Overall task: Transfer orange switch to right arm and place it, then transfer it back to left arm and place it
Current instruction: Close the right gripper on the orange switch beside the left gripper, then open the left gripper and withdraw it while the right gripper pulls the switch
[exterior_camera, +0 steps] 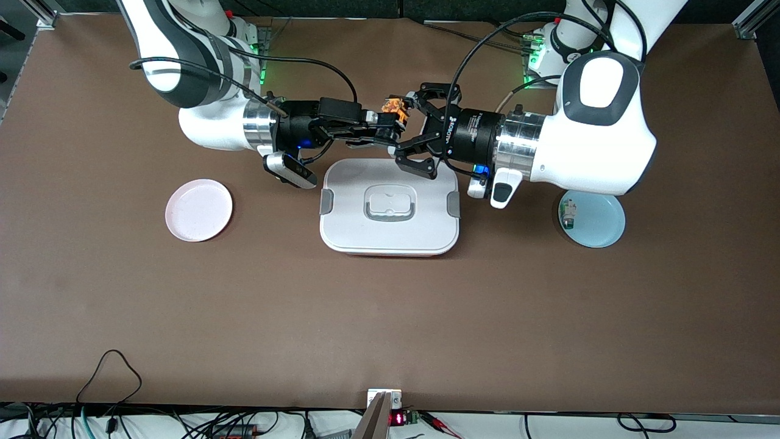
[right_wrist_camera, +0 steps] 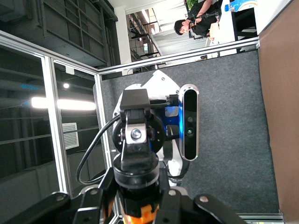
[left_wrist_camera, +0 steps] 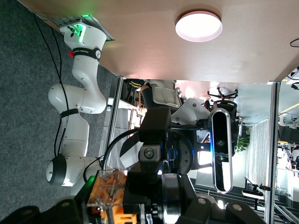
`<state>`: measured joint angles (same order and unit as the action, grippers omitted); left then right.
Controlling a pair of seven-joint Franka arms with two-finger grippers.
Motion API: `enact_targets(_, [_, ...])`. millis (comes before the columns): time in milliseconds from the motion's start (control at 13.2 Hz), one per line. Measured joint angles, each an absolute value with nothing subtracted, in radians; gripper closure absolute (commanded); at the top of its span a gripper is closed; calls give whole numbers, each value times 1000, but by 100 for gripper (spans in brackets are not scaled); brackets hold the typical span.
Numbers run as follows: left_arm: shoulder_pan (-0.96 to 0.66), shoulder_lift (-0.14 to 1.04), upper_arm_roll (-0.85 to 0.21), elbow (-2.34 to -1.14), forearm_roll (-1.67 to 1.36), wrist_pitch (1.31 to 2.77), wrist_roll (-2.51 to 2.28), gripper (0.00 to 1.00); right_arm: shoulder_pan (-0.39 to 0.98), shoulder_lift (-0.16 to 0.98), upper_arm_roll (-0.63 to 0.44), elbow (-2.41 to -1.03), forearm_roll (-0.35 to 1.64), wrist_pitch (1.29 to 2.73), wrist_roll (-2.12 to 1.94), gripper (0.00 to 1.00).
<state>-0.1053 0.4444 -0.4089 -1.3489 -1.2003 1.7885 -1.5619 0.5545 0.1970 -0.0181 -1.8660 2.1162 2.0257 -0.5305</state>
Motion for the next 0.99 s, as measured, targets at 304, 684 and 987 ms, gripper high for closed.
enact_targets(304, [-104,444,-408,-1349,-1200,1787,-1565,0,540,197,-19,-1866,2116,2024,-530,70])
enact_targets(684, [-104,444,-407,-1349,-1200,1787,-1566,0,539,197,-19,-1866,2115,2024,-530,70])
enact_targets(987, [-104,446,-407,-1349,-1200,1788,-1566,0,532,197,-19,-1866,2084,2023,-537,71])
